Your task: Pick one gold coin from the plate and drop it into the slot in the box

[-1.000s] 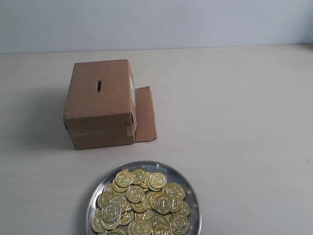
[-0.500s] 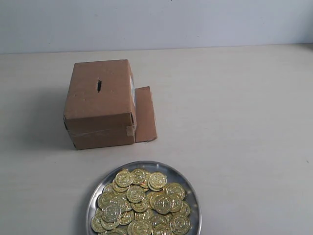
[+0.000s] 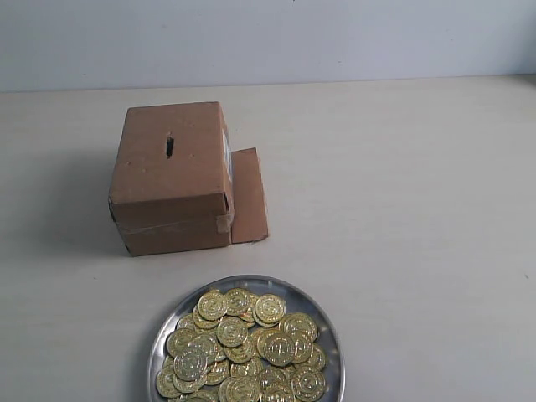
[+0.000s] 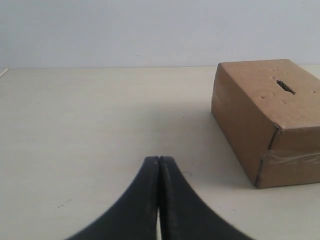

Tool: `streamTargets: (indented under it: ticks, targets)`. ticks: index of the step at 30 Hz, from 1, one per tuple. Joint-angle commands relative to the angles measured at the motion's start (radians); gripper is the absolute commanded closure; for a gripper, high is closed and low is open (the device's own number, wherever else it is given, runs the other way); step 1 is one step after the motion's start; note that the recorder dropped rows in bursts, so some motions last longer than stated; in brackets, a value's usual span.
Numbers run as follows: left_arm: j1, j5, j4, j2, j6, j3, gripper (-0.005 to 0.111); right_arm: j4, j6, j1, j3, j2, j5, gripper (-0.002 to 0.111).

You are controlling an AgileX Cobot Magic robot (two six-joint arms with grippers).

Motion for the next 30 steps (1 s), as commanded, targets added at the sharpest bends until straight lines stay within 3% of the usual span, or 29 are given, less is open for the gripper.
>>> streamTargets:
  ticks: [1,15,23,30]
  targets:
    - [-0.006,-0.014,0.000,-0.006,-0.001,-0.001,0.107,0.081,0.058,0.002,0.005,-0.005,-0.080,0.108]
    - [-0.006,-0.087,0.049,-0.006,-0.027,-0.001,0.107,0.081,0.058,0.002,0.005,-0.005,-0.123,0.108]
    - [-0.006,-0.206,0.049,-0.006,-0.283,-0.001,0.107,0.099,0.116,0.002,0.005,-0.005,-0.186,0.108]
    - [-0.006,-0.316,0.049,-0.006,-0.349,-0.001,0.107,0.099,0.153,0.002,0.005,-0.005,-0.194,0.108]
